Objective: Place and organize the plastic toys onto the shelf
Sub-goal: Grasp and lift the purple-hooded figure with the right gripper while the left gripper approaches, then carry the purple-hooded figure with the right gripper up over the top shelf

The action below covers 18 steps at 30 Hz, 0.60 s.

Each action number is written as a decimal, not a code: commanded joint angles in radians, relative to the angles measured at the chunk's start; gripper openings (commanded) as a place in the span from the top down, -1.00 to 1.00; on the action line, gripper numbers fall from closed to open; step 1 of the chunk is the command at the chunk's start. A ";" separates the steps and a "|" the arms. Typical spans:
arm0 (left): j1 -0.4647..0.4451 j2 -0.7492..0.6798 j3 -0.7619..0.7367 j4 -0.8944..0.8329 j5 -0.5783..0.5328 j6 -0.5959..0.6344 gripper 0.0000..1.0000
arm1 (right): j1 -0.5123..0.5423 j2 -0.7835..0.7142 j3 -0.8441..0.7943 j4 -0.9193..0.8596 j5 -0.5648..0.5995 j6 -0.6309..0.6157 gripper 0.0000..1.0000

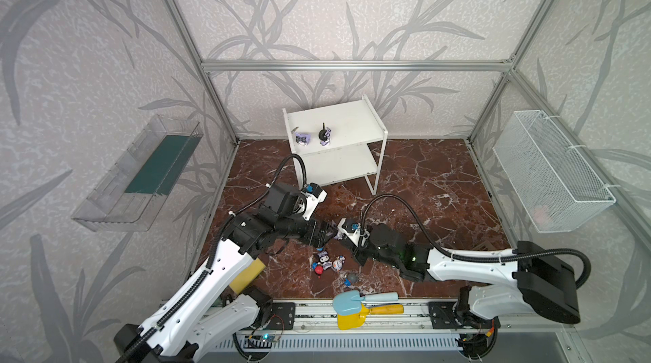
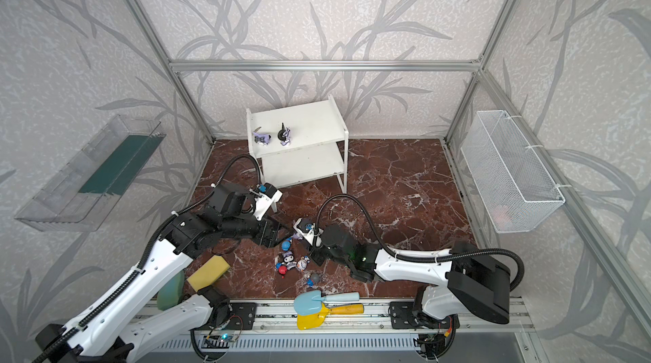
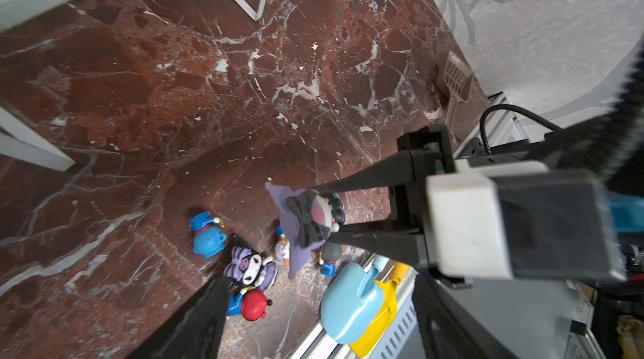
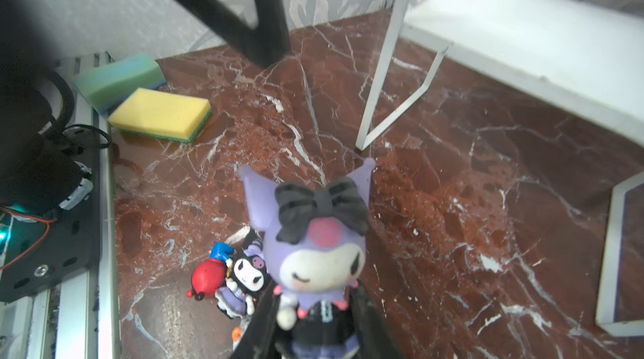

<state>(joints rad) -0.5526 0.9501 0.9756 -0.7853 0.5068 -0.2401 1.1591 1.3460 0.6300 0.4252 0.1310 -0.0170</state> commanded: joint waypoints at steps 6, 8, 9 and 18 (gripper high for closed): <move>-0.029 0.007 -0.028 0.104 0.031 -0.097 -0.58 | 0.105 -0.089 0.011 0.096 0.176 -0.127 0.54; -0.038 0.015 -0.023 0.100 0.030 -0.098 -0.47 | 0.123 -0.090 0.016 0.107 0.212 -0.140 0.54; -0.042 0.018 -0.023 0.100 0.029 -0.100 -0.43 | 0.130 -0.089 0.019 0.113 0.233 -0.144 0.54; -0.058 0.018 -0.018 0.093 0.025 -0.105 0.06 | 0.175 -0.045 0.041 0.173 0.386 -0.191 0.53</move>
<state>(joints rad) -0.6079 0.9676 0.9485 -0.6895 0.5365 -0.3370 1.3224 1.2922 0.6346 0.5159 0.4366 -0.1802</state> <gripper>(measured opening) 0.483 0.296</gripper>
